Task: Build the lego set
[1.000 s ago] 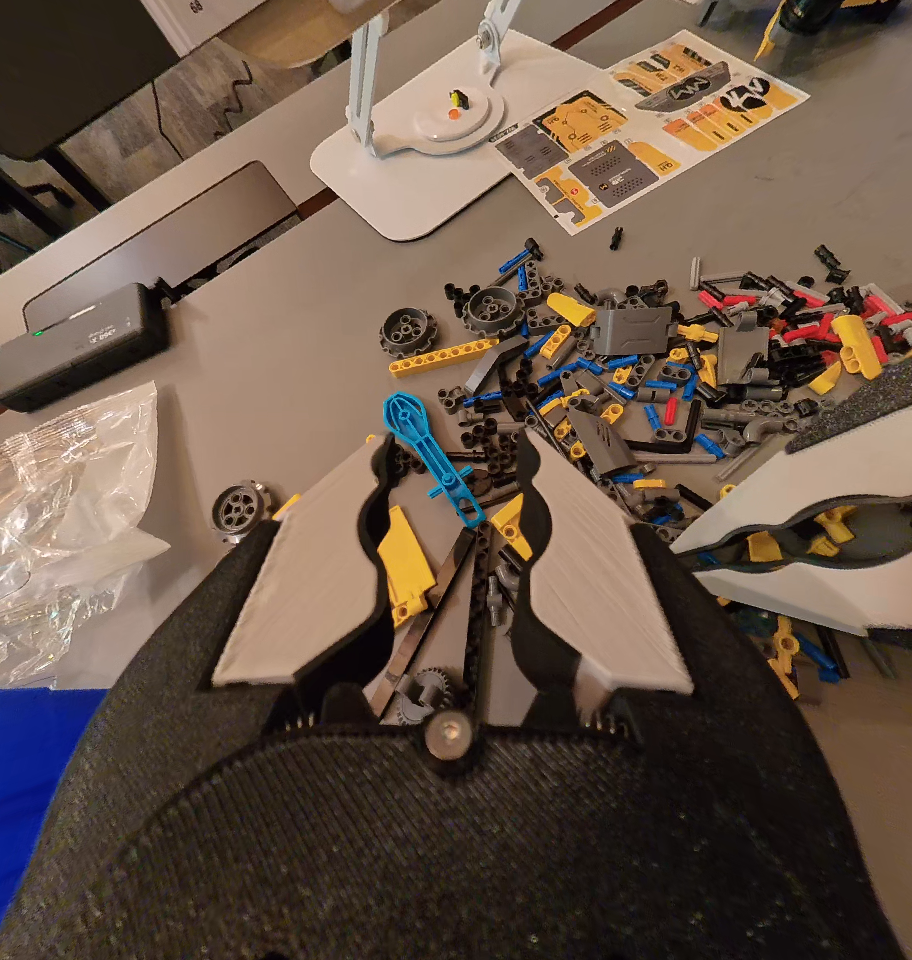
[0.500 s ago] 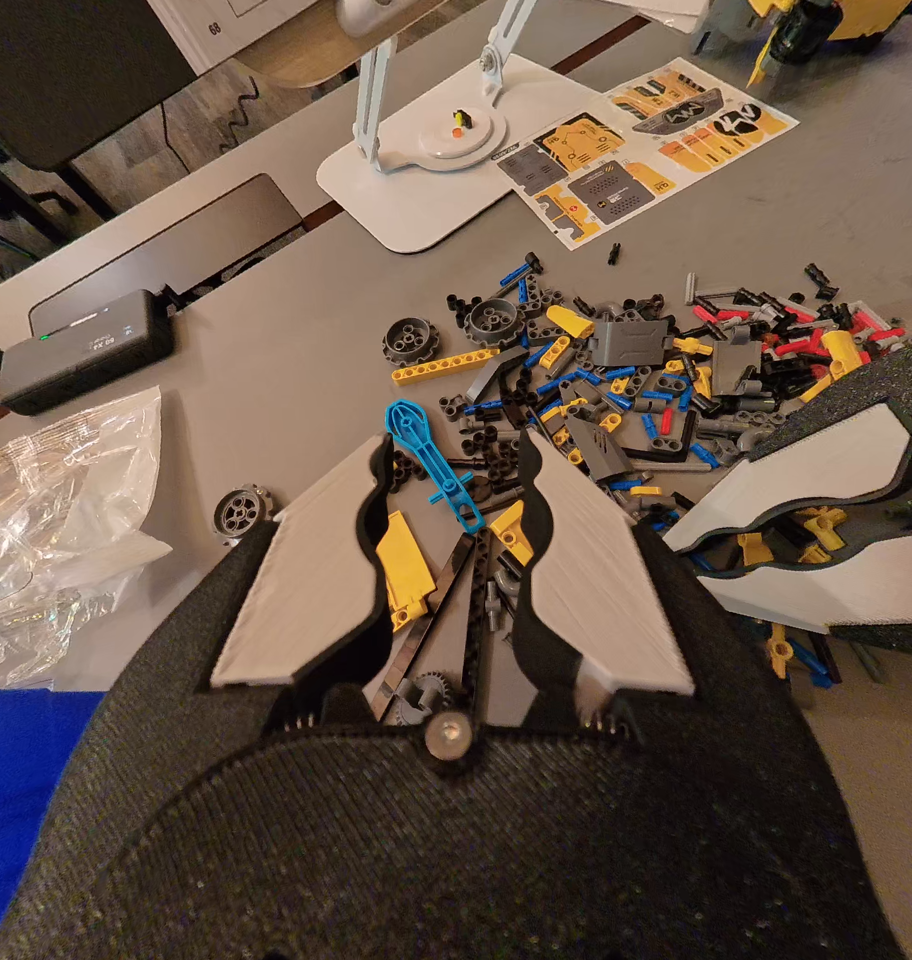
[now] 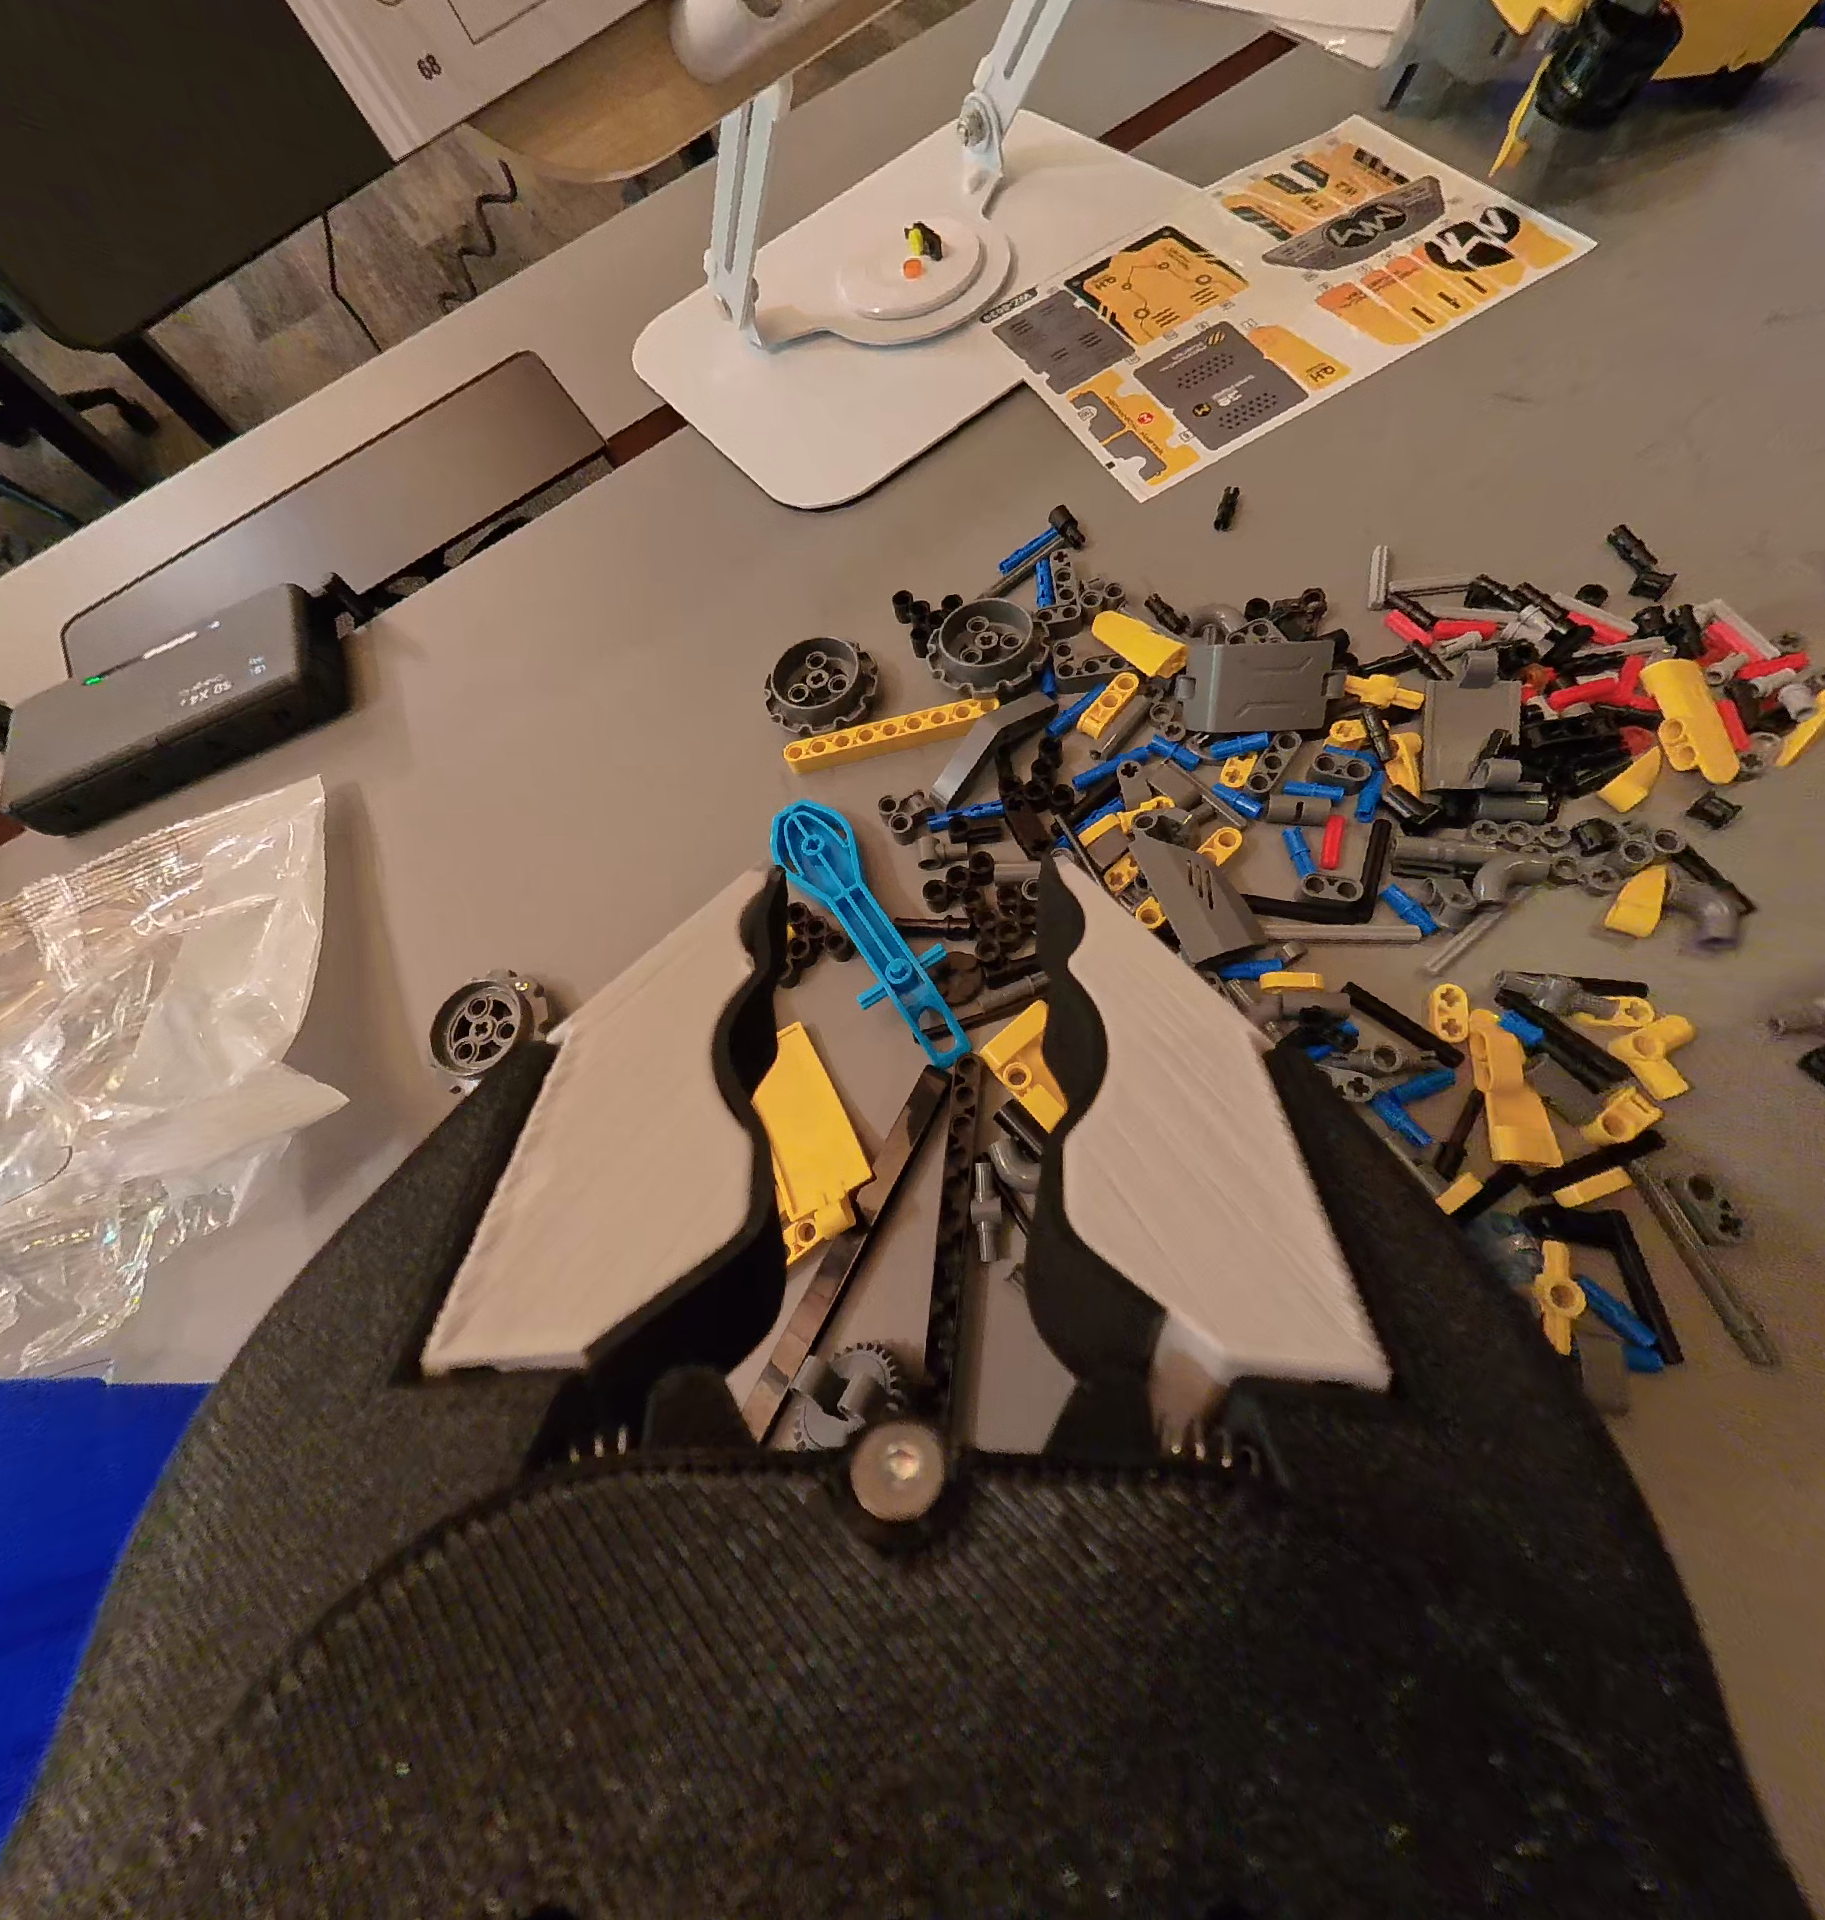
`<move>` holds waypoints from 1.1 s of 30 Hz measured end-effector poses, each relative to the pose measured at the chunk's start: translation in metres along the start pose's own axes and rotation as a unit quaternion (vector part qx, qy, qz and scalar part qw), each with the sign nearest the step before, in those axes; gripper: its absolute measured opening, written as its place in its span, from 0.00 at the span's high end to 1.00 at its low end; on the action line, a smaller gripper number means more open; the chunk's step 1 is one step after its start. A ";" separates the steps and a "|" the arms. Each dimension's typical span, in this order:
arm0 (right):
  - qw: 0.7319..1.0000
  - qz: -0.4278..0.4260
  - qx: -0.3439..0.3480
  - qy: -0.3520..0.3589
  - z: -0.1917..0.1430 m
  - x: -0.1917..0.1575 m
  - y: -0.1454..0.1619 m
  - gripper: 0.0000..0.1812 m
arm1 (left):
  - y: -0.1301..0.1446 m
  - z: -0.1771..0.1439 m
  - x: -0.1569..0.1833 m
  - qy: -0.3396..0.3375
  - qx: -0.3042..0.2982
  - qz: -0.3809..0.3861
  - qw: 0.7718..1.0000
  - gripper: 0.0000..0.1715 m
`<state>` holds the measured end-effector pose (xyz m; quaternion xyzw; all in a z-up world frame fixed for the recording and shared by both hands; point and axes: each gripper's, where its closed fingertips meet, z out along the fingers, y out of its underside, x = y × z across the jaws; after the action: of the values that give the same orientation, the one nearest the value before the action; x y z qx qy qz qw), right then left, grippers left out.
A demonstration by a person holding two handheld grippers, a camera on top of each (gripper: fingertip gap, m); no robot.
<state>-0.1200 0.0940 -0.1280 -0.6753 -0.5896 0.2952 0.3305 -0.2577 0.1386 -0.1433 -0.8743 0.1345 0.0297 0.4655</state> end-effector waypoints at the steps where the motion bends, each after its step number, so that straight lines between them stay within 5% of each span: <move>1: 1.000 0.014 -0.009 0.017 -0.025 0.010 0.008 0.96 | 0.000 0.000 0.000 0.000 0.000 0.001 1.000 0.73; 6: 0.969 0.124 -0.150 0.154 -0.161 0.063 0.114 0.96 | -0.005 -0.002 0.001 0.001 0.008 0.001 1.000 0.73; 8: 0.950 0.193 -0.182 0.163 -0.191 0.062 0.164 0.96 | -0.007 -0.001 0.005 0.008 0.012 0.000 1.000 0.73; 11: 0.942 0.270 -0.151 0.134 -0.193 0.044 0.210 0.96 | -0.009 0.002 0.013 0.013 0.006 0.010 1.000 0.73; 16: 0.941 0.285 -0.134 0.128 -0.171 0.042 0.244 0.96 | -0.039 -0.012 0.046 0.050 0.053 0.025 0.997 0.74; 26: 0.948 0.232 -0.155 0.153 -0.174 0.056 0.227 0.86 | -0.045 -0.016 0.045 0.074 0.080 0.000 0.994 0.74; 30: 0.972 0.147 -0.021 0.184 -0.184 0.072 0.144 0.95 | -0.046 -0.015 0.044 0.087 0.089 -0.017 0.992 0.74; 33: 0.982 0.070 0.076 0.157 -0.160 0.055 0.079 0.95 | -0.046 -0.014 0.045 0.092 0.092 -0.020 0.991 0.74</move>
<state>0.0602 0.1256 -0.0941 -0.7257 -0.4580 0.2517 0.4475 -0.2032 0.1421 -0.1059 -0.8292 0.1612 -0.0732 0.5302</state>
